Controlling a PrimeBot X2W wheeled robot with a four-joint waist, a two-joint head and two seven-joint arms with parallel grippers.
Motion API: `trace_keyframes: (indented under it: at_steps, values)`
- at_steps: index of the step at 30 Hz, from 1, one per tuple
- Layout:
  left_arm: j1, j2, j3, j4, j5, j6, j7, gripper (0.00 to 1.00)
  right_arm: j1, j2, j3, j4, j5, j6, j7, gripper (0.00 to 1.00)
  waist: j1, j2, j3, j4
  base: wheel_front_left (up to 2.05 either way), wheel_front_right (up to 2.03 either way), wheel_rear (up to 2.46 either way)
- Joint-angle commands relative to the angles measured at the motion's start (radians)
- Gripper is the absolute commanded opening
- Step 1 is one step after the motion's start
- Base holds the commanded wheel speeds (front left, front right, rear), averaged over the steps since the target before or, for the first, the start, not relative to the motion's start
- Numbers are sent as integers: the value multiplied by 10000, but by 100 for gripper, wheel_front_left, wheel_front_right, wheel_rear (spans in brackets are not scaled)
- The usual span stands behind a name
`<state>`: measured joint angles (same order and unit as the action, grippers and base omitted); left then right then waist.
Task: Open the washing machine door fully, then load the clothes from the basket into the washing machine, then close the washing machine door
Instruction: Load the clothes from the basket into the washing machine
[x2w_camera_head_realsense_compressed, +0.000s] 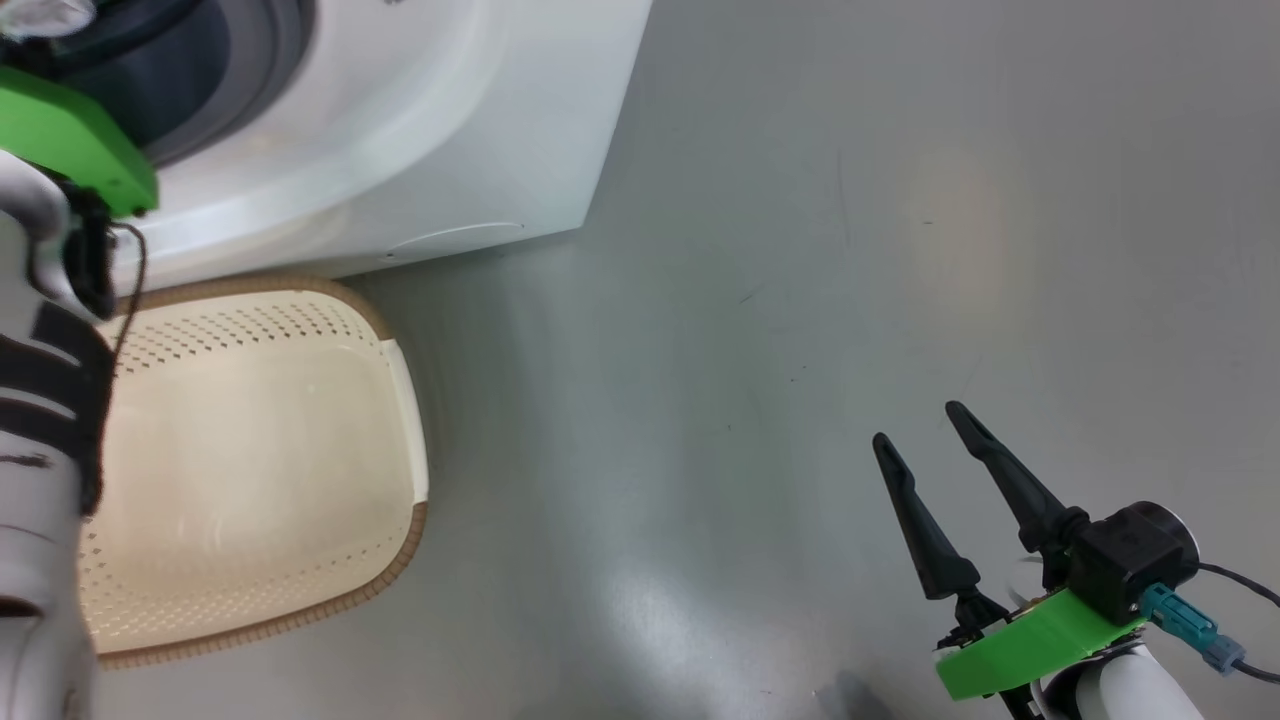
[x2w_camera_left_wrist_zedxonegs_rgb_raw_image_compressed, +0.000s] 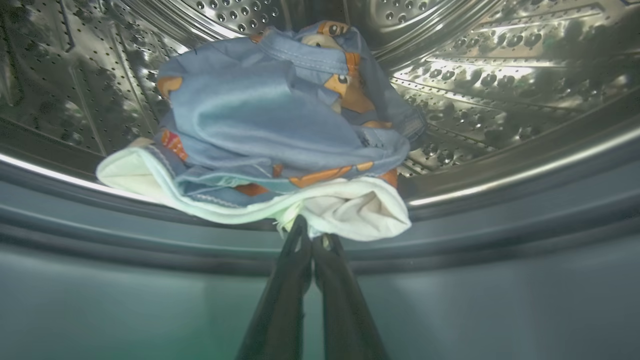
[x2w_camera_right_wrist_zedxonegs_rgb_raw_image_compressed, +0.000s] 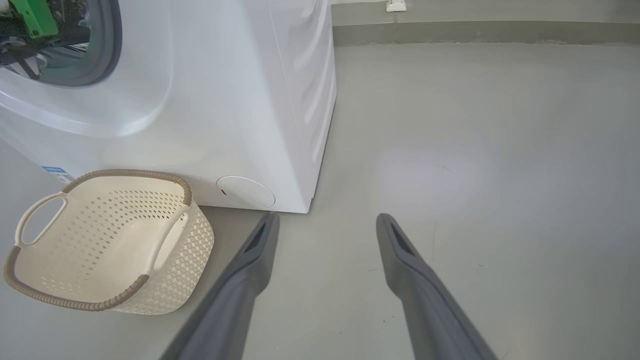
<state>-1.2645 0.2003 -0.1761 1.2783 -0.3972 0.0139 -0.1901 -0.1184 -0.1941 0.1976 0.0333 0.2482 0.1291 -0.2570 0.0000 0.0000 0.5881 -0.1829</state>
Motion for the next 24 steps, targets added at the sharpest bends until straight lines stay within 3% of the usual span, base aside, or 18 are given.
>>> trace_keyframes:
  at_steps: [1,10,22,24]
  values:
    - [-280,615,187,-132,-87,143,-165,0,220,-123,230,-207,34,16,-48,100,0,0,-24,-44,0,0,0]
    - [-660,1217,334,-99,-170,566,-564,0,519,-172,409,-144,62,16,-48,100,0,0,-8,-418,0,0,0]
    - [-1493,1678,442,-367,-280,525,-695,0,613,-138,416,-281,143,16,-48,100,0,0,692,-876,0,0,0]
    - [-1682,1907,639,-1061,-287,638,-710,0,546,-74,488,-304,171,16,-48,100,0,0,904,-981,0,0,0]
